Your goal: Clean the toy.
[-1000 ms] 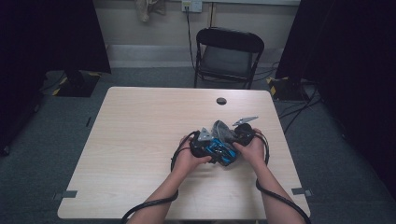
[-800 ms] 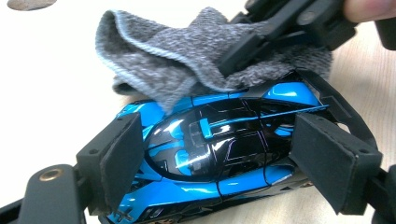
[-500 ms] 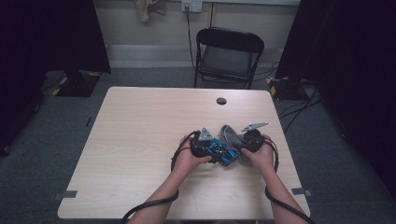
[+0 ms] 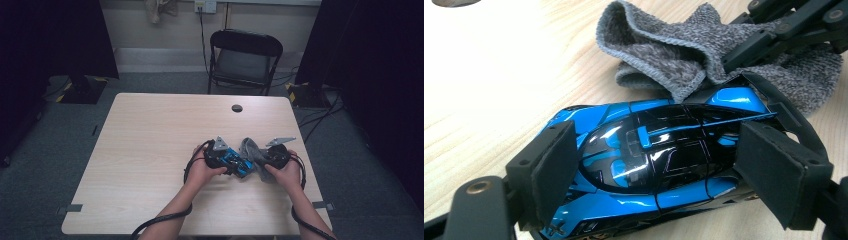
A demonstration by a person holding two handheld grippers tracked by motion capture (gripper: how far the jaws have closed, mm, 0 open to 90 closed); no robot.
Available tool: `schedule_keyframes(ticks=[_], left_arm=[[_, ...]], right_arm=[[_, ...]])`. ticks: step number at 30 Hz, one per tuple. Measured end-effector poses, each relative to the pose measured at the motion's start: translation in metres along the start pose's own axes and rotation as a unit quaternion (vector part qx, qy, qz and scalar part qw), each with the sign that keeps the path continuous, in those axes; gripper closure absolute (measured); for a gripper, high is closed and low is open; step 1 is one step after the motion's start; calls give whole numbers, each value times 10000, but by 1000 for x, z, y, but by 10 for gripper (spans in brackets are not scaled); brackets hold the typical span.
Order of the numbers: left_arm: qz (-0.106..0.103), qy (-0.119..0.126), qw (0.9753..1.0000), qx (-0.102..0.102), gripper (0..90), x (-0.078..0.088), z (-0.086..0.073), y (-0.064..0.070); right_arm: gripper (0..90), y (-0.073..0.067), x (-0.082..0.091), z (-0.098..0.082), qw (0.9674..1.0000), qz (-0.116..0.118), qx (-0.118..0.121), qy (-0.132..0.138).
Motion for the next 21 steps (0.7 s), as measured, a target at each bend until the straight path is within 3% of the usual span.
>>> schedule_keyframes(ticks=[16,20,21], left_arm=[[26,-34,10000,9,174,0,1,0],[0,-114,9999,41,212,2,3,-2],[-59,-144,9998,130,220,4,4,-3]], right_arm=[[729,2,16,-14,9999,19,68,-101],[729,6,20,-12,9999,-39,22,-136],[729,6,21,-11,9999,-49,3,-104]])
Point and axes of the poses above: each handheld gripper's, and its own axes: x roughly backward along the jaws, z roughly out of its top, y roughly to its right, the point moved 1 cm from there along -x, roughly forward along the jaws, and after that the axes turned 15 degrees about x, right-handed, at the moved point
